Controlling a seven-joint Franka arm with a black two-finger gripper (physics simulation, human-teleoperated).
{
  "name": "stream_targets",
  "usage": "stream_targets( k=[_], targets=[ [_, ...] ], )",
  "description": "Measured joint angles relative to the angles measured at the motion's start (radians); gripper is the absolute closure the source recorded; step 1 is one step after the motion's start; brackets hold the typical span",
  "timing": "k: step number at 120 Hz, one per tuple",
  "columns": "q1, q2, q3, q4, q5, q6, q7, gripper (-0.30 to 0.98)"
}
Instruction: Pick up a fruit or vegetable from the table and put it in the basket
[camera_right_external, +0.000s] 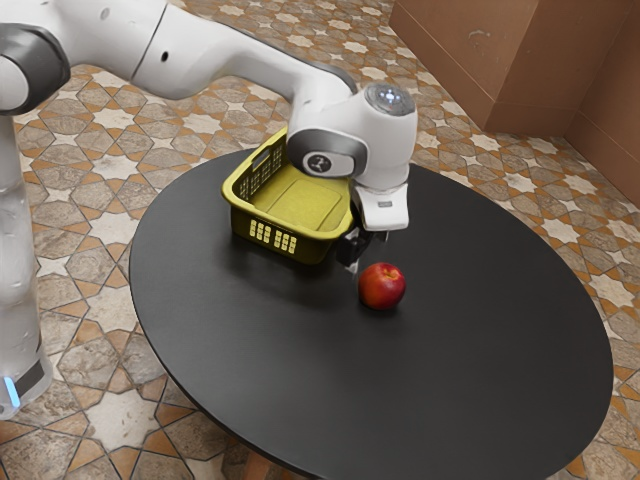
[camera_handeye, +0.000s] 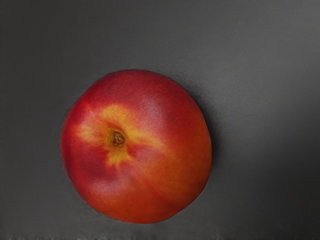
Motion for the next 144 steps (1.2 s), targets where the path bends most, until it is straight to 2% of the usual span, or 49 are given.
stream_targets(
  k=[25,144],
  targets=[
    [0.009,0.007,-0.018,-0.001,0.012,0.015,-0.010,0.01],
    [0.006,0.069,-0.020,-0.002,-0.072,0.120,-0.037,0.01]
  ],
)
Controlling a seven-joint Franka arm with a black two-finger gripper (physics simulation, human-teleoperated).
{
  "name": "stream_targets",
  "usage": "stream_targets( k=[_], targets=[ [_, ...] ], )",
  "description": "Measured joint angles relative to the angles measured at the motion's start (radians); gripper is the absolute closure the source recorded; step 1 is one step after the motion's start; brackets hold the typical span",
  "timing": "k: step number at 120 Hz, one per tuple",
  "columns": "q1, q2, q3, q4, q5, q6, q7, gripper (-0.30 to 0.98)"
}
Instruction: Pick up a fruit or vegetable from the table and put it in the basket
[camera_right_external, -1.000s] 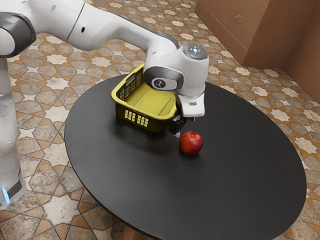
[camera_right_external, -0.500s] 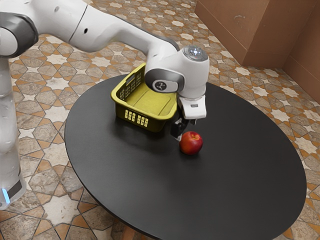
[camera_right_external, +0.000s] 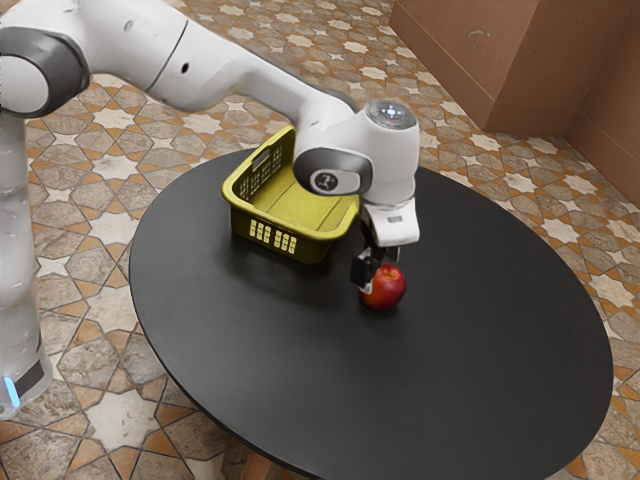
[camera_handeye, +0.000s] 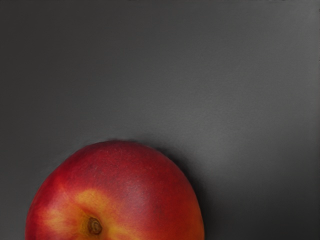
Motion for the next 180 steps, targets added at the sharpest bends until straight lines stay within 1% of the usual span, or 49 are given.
stream_targets(
  k=[24,38,56,75,93,134,180],
  targets=[
    [-0.014,0.008,0.007,0.000,0.006,0.016,-0.002,0.01],
    [-0.012,0.011,0.011,0.000,0.037,0.018,-0.003,0.01],
    [0.016,0.015,0.011,0.006,0.080,0.021,-0.007,0.01],
    [0.056,0.021,0.008,0.009,0.098,0.028,-0.012,0.01],
    [0.067,0.021,0.004,0.011,0.102,0.033,-0.017,0.01],
    [0.025,0.026,0.003,0.009,0.097,0.037,-0.027,0.01],
    [0.039,0.067,-0.011,0.009,0.085,0.077,-0.036,0.01]
  ],
)
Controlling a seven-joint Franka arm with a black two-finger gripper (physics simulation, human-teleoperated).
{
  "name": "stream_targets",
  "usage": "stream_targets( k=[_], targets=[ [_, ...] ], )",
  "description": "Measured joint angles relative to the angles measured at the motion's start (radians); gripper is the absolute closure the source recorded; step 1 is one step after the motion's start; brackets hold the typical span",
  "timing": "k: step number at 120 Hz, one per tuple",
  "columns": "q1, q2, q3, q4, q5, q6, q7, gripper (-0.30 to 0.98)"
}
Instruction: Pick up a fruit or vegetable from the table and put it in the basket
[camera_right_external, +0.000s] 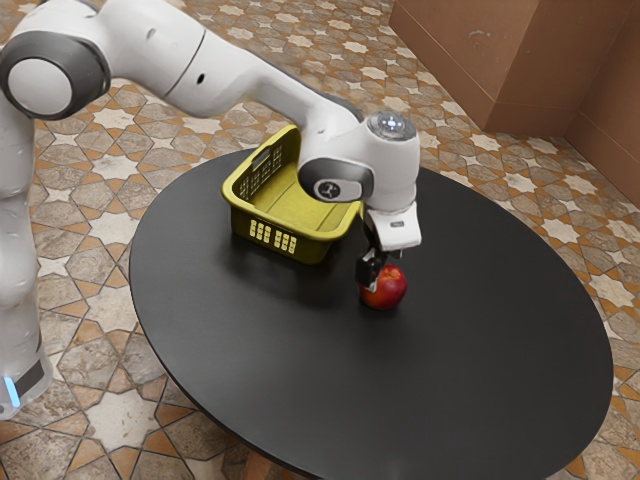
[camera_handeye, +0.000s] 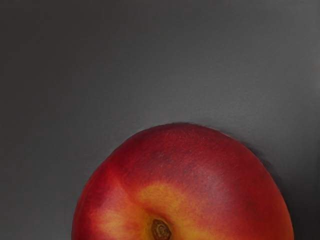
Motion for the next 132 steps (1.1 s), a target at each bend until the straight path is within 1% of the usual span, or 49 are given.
stream_targets(
  k=[45,70,84,132],
  targets=[
    [-0.004,0.044,-0.003,-0.003,-0.002,0.037,-0.011,0.01],
    [0.000,0.056,-0.002,-0.006,-0.001,0.038,-0.023,0.06],
    [0.000,0.058,-0.002,-0.006,0.002,0.038,-0.031,0.12],
    [0.002,0.044,0.000,-0.001,0.009,0.001,-0.070,0.18]
  ],
)
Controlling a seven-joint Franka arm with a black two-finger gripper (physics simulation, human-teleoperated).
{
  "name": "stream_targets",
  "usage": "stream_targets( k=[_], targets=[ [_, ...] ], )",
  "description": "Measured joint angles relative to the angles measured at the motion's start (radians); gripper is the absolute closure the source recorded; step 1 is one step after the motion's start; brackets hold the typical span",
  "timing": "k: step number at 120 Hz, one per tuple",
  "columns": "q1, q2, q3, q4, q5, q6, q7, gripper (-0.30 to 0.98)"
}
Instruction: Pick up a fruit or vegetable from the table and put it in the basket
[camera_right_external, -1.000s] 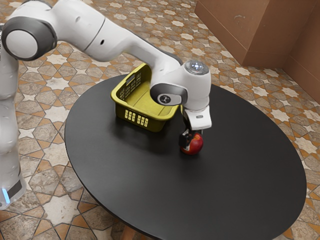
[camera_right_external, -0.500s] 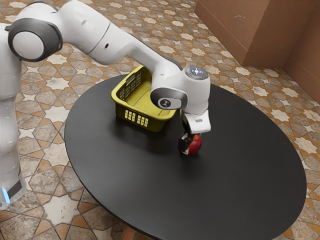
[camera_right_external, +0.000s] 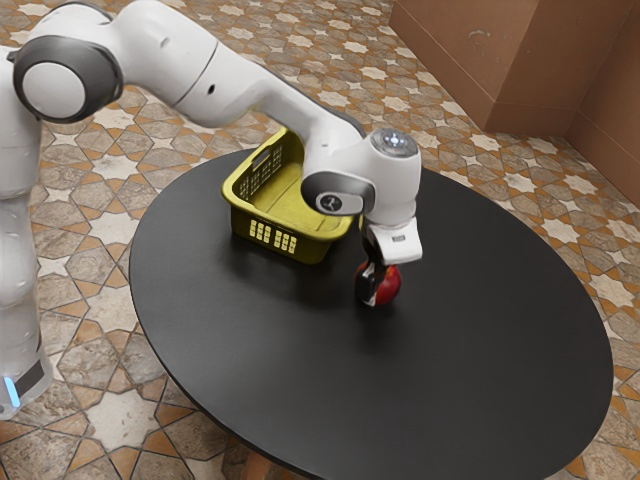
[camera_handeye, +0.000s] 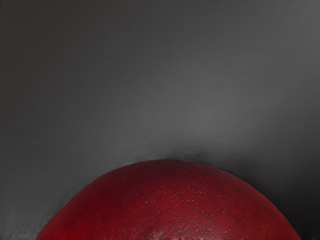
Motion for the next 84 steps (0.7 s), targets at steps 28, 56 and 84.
stream_targets(
  k=[28,56,84],
  targets=[
    [0.001,-0.067,0.002,0.031,-0.001,-0.065,-0.024,0.19],
    [-0.014,-0.162,0.025,0.094,-0.028,-0.172,-0.039,0.19],
    [0.017,-0.224,0.138,0.129,-0.074,-0.312,-0.054,0.18]
  ],
)
